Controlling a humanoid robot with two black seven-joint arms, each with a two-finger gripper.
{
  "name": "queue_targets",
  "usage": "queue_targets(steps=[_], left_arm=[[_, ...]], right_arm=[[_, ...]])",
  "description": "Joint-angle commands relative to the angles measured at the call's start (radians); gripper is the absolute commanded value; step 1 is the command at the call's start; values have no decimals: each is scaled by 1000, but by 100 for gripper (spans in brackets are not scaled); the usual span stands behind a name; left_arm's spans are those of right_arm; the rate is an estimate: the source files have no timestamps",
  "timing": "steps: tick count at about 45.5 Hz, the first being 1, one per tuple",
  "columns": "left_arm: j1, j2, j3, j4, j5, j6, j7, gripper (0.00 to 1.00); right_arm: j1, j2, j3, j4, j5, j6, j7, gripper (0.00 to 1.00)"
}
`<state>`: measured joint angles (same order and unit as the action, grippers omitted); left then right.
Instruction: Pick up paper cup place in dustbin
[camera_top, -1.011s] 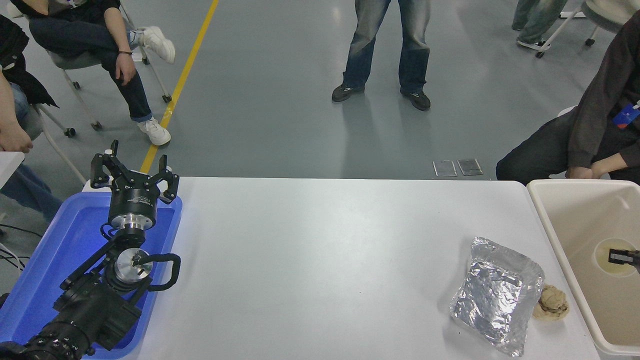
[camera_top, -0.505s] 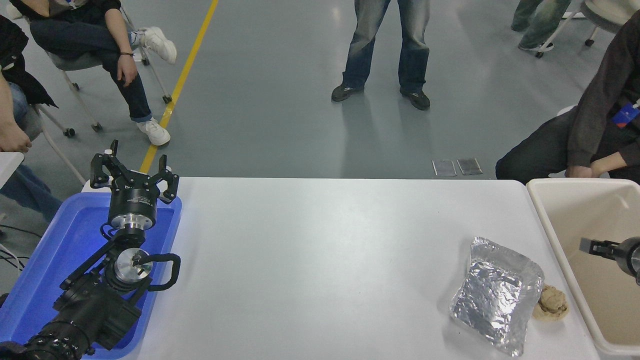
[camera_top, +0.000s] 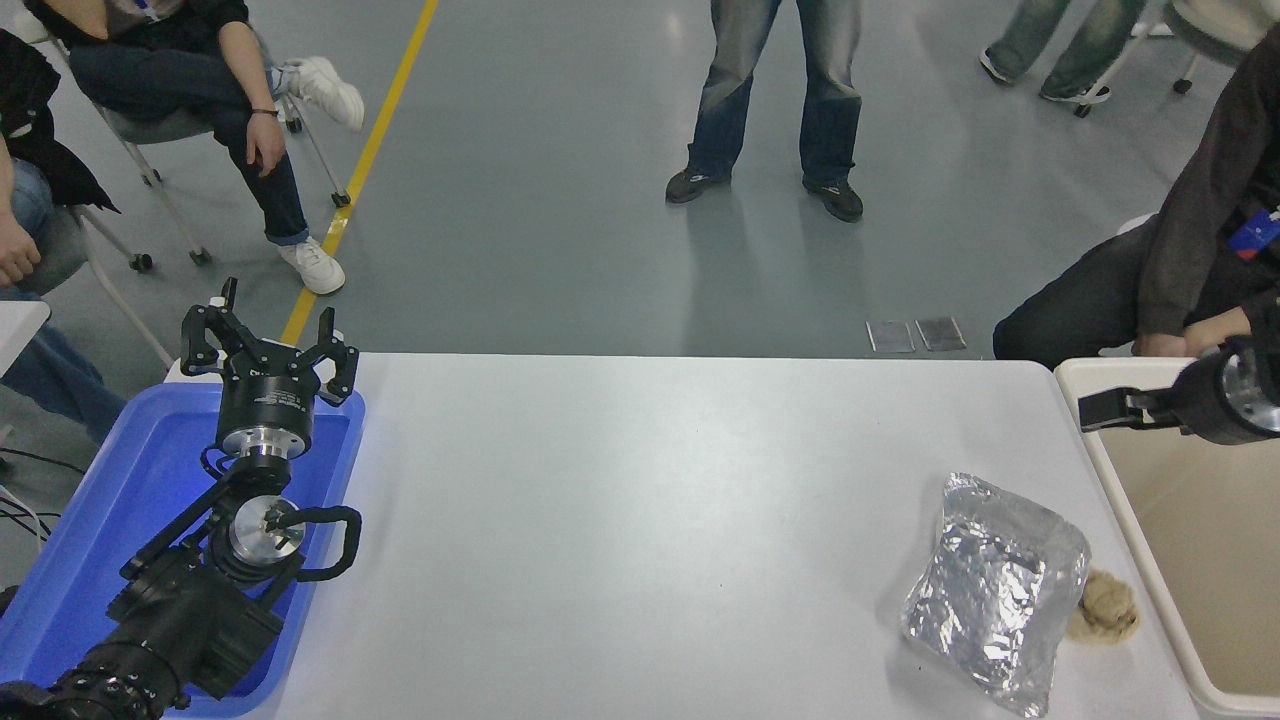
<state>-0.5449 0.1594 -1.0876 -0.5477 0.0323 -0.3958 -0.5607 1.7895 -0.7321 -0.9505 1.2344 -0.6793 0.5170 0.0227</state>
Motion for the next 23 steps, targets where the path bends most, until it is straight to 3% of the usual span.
queue_targets(steps=[1,14,23], left_arm=[[0,0,0,0,0,0,-1,99],[2,0,0,0,0,0,-1,99],[2,0,0,0,0,0,-1,99]], right_arm=[[390,164,-209,241,285,251,2,100],[521,509,-197,237,572,268,2,100],[559,681,-186,214,725,268,0,100]])
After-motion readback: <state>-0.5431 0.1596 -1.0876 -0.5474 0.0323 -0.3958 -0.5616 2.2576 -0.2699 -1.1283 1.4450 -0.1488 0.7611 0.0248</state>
